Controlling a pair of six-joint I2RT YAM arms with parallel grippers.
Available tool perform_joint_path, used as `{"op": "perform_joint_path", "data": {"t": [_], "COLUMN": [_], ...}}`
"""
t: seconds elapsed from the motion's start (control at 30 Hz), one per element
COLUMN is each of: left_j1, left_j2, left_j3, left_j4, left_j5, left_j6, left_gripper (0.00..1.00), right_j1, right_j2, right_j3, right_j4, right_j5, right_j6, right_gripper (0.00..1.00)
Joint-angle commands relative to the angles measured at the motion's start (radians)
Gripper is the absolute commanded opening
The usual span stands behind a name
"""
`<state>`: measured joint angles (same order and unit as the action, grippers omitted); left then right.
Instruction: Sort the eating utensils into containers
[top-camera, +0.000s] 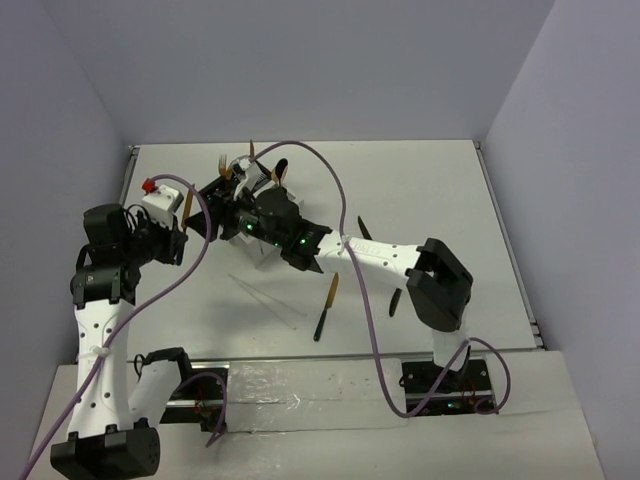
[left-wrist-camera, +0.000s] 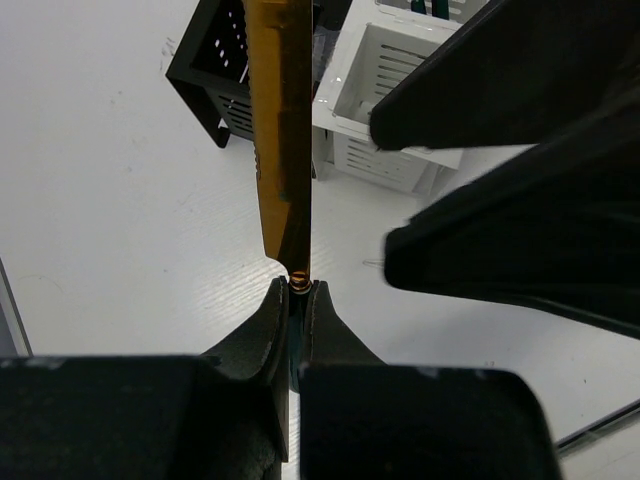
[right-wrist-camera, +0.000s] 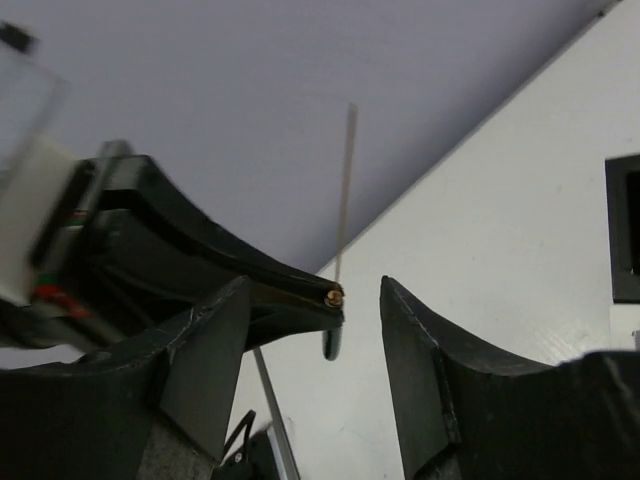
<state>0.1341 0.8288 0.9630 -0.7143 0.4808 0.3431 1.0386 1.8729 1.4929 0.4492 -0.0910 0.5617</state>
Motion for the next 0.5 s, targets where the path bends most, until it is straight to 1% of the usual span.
{"op": "perform_joint_path", "data": {"t": [0.0,0.13,0.23,0.3,0.33,0.4,0.43,0.47], "left_j1": [0.004,0.005,0.004,0.005,0.004,0.004,0.005,0.006], "left_j2": [-0.016,-0.014,-0.01,-0.008,-0.01,-0.008,-0.007,-0.005], "left_j3": [0.042,0.037,0.034,0.026,0.023,0.022,0.023,0.023], "left_j4": [0.035,0.041,0.036,0.038,0.041,0.045,0.049,0.055], "left_j5": [0.033,0.056,0.067,0.065,0.062,0.053,0.047,0.044], "left_j6": [-0.024,-0.03,-0.021,-0.015,-0.015,-0.015,-0.016,-0.018], "left_gripper": [0.0,0.0,0.0,0.0,0.0,0.0,0.0,0.0], "right_j1": [0.005,0.015,0.015,0.018,0.02,0.02,0.021,0.021], "right_j2": [0.037,0.109,0.164,0.19,0.212,0.229,0.23,0.226], "right_j3": [0.073,0.128,0.183,0.214,0.245,0.263,0.267,0.262], "right_j4": [0.06,0.046,0.055,0.046,0.037,0.019,0.019,0.02], "right_j5": [0.022,0.053,0.031,0.011,0.008,0.014,0.017,0.02], "right_j6": [0.081,0.101,0.124,0.133,0.133,0.138,0.136,0.126], "right_gripper": [0.61,0.57,0.5,0.39,0.27,0.11,0.0,0.0]}}
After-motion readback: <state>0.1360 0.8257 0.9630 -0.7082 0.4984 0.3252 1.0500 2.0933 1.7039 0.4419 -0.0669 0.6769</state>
